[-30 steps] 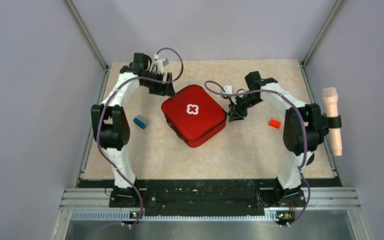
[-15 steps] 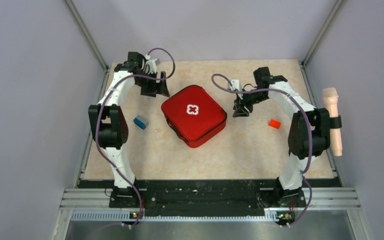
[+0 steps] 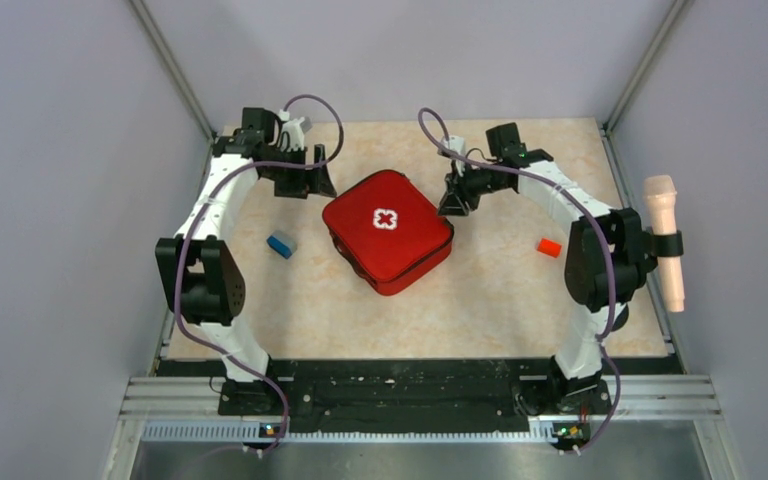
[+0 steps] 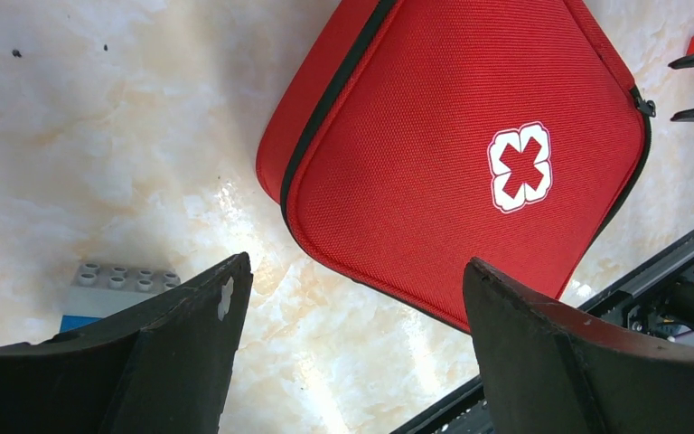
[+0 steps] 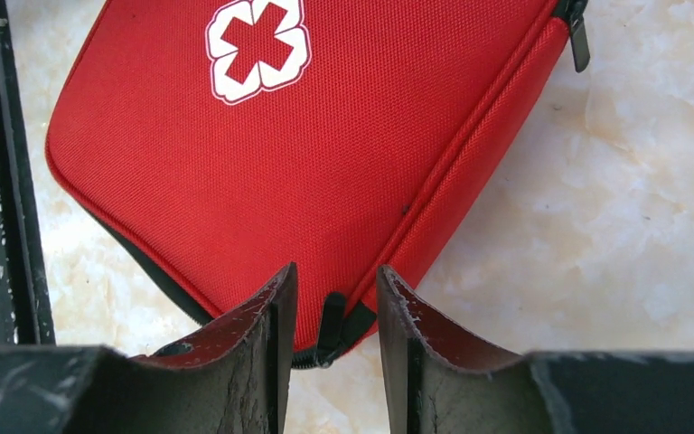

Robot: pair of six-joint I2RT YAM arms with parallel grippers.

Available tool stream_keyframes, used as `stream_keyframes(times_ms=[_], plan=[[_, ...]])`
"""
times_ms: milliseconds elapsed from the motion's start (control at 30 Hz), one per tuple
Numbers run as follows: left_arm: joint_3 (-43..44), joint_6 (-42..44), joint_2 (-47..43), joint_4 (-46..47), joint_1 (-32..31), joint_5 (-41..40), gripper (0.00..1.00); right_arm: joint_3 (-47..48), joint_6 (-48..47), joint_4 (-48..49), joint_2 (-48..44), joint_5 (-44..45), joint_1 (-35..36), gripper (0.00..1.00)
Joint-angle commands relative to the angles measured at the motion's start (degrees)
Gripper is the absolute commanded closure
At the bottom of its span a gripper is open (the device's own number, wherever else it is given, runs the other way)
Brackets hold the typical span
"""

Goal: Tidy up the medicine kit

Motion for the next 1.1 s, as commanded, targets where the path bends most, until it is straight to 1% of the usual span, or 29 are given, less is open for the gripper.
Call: stream_keyframes(times_ms=[0, 300, 500, 533, 633, 667, 800, 900, 1067], plan=[[-0.80, -1.45, -1.91, 2.37, -0.09, 0.28, 0.10, -0.91, 1.39, 2.96, -3.01, 4.27, 1.25, 0.63], [-0.87, -2.28, -1.08, 2.76, -0.16, 0.61, 0.11, -3.12, -2.37, 1.14, -2.80, 10.02, 3.94, 0.62], [-1.42, -2.50, -1.18, 3.20, -0.18, 1.05, 0.12, -2.99, -5.38, -2.78, -2.88, 10.08, 4.25, 0.66], [-1.52, -2.58, -1.17, 3.33, -0.18, 1.14, 0.12, -2.83, -5.73, -3.42, -2.86, 10.51, 4.29, 0.69], [-1.82, -2.71, -1.10, 3.52, -0.18, 1.23, 0.12, -2.40, -5.64, -3.63, -3.31, 12.77, 4.29, 0.87], [-1.83, -2.70, -0.95, 3.63, -0.18, 1.26, 0.12, -2.28, -5.49, -3.62, -3.48, 13.40, 4.24, 0.90], [-1.92, -2.76, -0.61, 3.61, -0.18, 1.53, 0.13, -1.59, -4.58, -3.55, -4.98, 13.04, 3.25, 0.94], [-2.07, -2.78, -0.68, 3.57, -0.18, 1.72, 0.13, -2.31, -4.92, -3.60, -7.38, 11.36, 2.16, 1.00], [-2.69, -2.93, -0.43, 4.05, -0.25, 2.30, 0.13, -5.84, -7.00, -3.49, -10.84, 8.84, 0.20, 1.00]])
